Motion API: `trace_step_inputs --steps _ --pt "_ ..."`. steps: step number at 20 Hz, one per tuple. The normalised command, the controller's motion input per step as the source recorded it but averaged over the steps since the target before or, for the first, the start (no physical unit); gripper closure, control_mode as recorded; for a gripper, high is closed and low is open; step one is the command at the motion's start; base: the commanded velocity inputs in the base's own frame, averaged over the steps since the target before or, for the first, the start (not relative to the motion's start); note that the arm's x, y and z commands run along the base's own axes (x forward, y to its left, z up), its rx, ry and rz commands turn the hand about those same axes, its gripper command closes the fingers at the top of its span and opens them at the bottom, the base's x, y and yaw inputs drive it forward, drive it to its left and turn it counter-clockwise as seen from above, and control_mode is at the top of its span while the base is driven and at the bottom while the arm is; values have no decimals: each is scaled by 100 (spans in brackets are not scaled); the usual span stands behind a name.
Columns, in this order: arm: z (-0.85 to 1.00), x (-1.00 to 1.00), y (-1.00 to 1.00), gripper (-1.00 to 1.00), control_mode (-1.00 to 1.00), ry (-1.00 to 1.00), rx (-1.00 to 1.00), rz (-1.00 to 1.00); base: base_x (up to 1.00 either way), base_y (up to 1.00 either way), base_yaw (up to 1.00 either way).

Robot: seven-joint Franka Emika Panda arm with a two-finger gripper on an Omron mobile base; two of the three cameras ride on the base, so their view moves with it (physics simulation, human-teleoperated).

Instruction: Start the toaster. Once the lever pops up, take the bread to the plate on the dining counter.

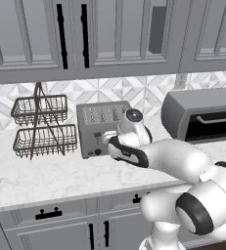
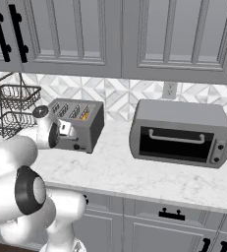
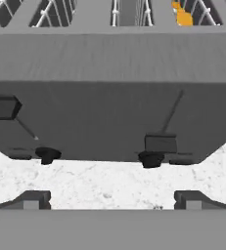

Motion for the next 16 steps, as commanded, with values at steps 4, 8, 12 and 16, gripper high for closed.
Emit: trace_step_inputs --steps 4,8,12,16 --pt "100 -17 -28 -100 -100 1 25 -3 0 0 0" --pt "100 0 -32 -100 -100 1 13 -2 0 0 0" --pt "100 -3 -30 -100 -100 0 0 0 0 0 0" --pt "100 -10 -30 -100 -100 0 -5 0 0 0 0"
